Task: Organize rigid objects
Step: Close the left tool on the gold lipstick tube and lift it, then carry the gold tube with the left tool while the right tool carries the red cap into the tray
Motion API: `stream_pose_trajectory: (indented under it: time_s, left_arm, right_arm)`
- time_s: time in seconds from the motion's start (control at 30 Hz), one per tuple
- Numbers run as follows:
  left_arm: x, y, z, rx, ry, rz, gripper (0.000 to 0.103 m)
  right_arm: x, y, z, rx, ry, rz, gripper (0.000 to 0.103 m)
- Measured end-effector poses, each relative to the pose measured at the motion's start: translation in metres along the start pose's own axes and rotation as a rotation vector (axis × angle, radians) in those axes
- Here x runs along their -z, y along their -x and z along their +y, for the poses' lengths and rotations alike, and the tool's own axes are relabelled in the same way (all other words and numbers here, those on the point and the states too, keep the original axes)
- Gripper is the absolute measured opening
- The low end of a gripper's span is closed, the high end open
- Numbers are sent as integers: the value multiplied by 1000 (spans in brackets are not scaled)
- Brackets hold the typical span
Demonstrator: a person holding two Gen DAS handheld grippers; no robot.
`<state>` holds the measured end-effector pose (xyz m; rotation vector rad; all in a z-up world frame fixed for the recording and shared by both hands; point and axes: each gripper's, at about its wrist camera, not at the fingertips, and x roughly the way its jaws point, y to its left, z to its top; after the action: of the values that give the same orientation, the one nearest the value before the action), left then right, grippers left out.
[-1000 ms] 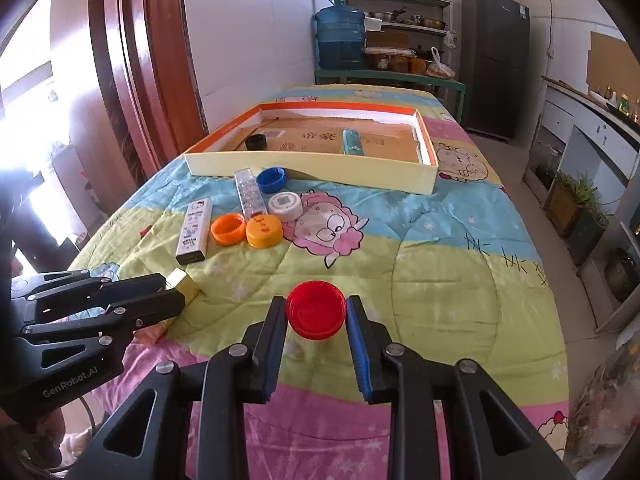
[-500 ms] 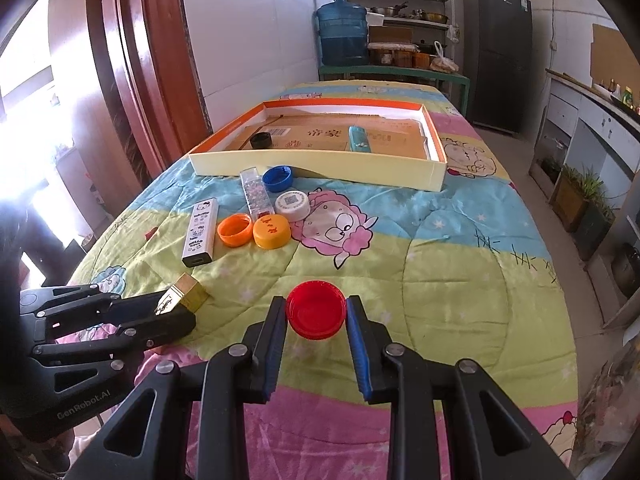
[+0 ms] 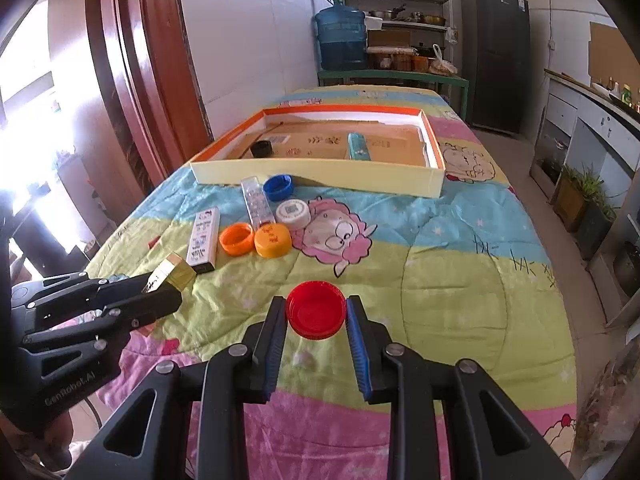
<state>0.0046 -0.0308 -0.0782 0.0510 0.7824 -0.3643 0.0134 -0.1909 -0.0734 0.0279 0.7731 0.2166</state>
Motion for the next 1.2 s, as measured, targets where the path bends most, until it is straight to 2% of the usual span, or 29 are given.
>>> stream_pose_trajectory:
  time_s: [0.53,1.2]
  left_arm:
    - [-58,-5,29,-47,50,-83,18]
    - [-133,-37,43,-43,59,-137,18]
  right_arm:
    - [-52,-4,8,-24,44,-94,30]
    - [-105,-36,-2,-33,63,-115,30]
